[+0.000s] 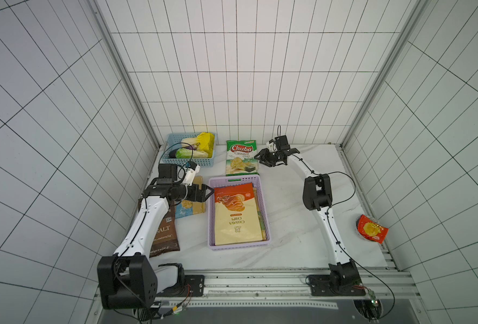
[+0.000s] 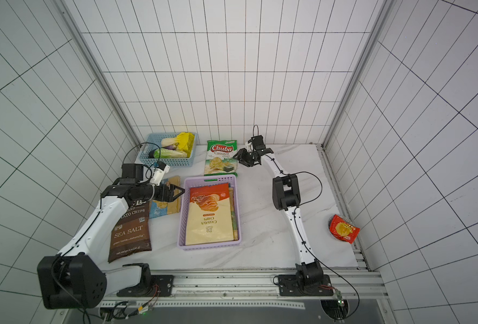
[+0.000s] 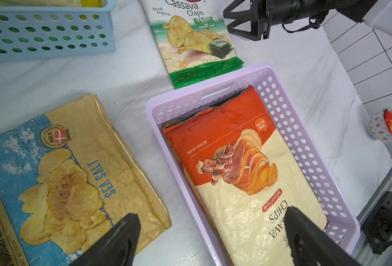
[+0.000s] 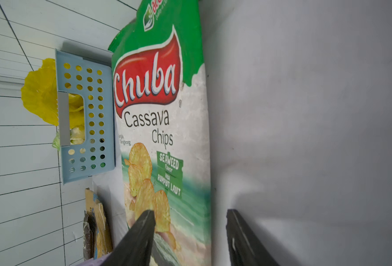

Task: Put the potato chips into the basket
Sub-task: Pick up the potato chip from the center of the board.

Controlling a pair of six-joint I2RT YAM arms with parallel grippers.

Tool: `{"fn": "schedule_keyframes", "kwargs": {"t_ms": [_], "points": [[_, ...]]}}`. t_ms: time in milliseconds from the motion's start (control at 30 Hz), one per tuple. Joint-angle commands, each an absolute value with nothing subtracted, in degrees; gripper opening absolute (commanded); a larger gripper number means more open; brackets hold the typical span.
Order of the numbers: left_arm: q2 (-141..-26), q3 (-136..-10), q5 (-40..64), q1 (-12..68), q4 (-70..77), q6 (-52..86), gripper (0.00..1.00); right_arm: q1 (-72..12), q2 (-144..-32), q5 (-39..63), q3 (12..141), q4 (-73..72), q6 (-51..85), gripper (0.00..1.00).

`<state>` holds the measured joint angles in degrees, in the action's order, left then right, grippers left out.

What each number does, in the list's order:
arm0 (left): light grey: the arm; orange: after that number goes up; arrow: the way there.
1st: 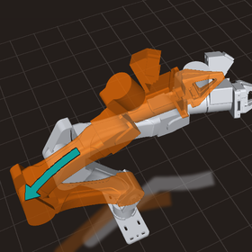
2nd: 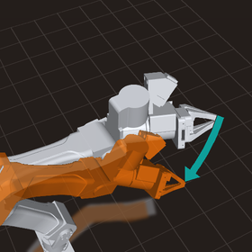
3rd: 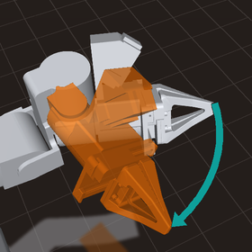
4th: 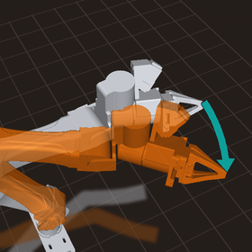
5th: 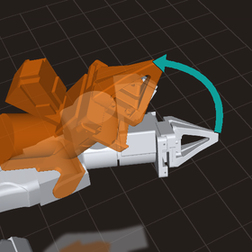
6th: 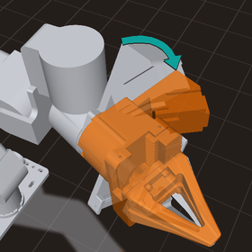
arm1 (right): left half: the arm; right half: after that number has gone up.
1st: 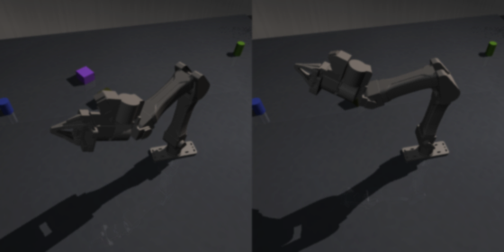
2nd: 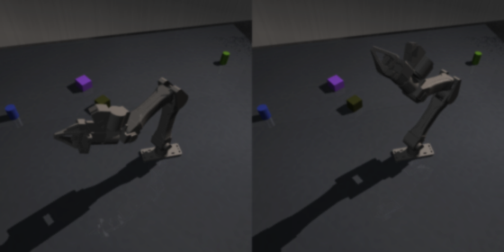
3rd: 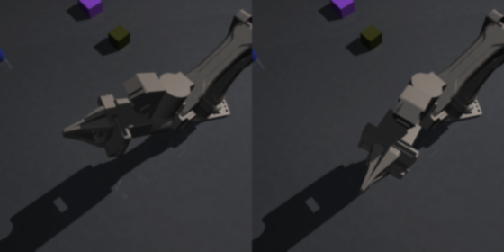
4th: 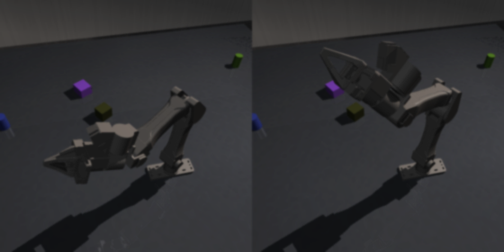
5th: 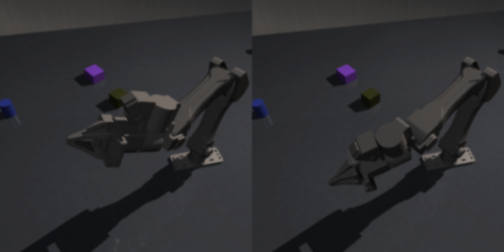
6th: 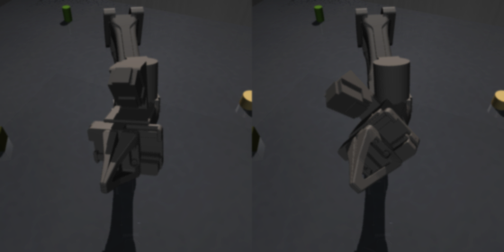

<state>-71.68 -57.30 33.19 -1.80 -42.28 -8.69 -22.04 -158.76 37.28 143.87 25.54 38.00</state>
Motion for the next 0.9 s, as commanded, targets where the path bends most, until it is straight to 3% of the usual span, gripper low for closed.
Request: {"fn": "schedule_keyframes", "kwargs": {"t_ms": [0, 233, 533, 867], "points": [[-72.1, -57.2, 32.8, -1.5, -42.0, -9.5, 0.96, -23.2, -162.6, 38.2, 147.4, 26.4, 40.0, 0.51], [-71.4, -57.1, 32.7, -1.5, -42.0, -9.4, 0.96, -23.4, -162.1, 36.7, 145.7, 24.7, 40.6, 0.36], [-70.8, -57.0, 32.6, -1.6, -42.1, -9.3, 0.96, -23.3, -157.8, 33.5, 141.7, 22.9, 38.9, 0.00], [-69.6, -57.0, 32.6, -1.6, -42.1, -9.2, 0.96, -22.6, -145.1, 30.2, 135.8, 22.9, 33.6, 0.00]]}}
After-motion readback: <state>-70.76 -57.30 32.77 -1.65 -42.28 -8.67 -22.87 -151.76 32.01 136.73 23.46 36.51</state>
